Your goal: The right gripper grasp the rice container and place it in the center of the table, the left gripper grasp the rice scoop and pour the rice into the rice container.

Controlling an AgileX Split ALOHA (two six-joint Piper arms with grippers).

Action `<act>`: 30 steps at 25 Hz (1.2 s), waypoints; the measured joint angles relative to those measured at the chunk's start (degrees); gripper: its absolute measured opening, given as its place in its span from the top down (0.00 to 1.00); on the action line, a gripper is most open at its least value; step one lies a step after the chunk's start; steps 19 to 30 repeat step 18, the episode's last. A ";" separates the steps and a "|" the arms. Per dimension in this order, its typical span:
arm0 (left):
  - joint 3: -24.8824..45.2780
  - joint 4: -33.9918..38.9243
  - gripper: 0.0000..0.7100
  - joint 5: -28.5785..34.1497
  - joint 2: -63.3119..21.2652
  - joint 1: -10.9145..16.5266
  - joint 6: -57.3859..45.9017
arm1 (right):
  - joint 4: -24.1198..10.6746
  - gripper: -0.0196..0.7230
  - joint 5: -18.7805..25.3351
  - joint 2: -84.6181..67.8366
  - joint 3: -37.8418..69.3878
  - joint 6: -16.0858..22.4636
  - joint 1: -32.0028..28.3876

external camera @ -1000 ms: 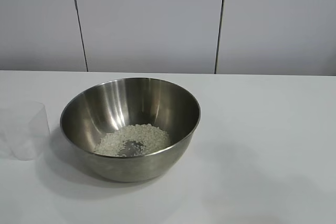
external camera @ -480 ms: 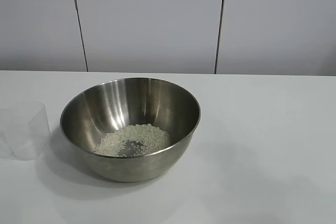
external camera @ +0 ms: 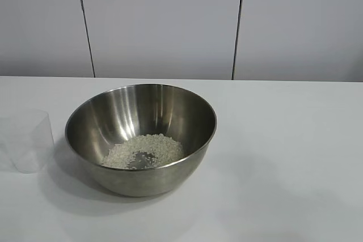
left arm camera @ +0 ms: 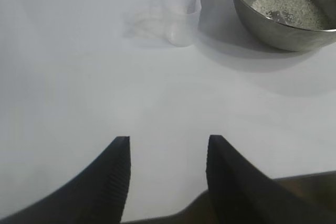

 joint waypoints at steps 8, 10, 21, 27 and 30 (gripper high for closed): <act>2.15 0.06 0.53 -5.08 0.00 0.00 -2.59 | 0.05 0.31 0.05 0.00 0.00 0.00 0.00; 2.16 0.06 0.53 -5.12 0.00 0.00 -2.65 | 0.05 0.31 0.05 0.00 0.00 0.00 0.00; 2.17 0.06 0.53 -5.19 0.00 0.00 -2.79 | 0.05 0.31 0.05 0.00 0.00 0.00 0.00; 2.17 0.06 0.53 -5.19 0.00 0.00 -2.79 | 0.05 0.31 0.05 0.00 0.00 0.00 0.00; 2.17 0.06 0.53 -5.19 0.00 0.00 -2.79 | 0.05 0.31 0.05 0.00 0.00 0.00 0.00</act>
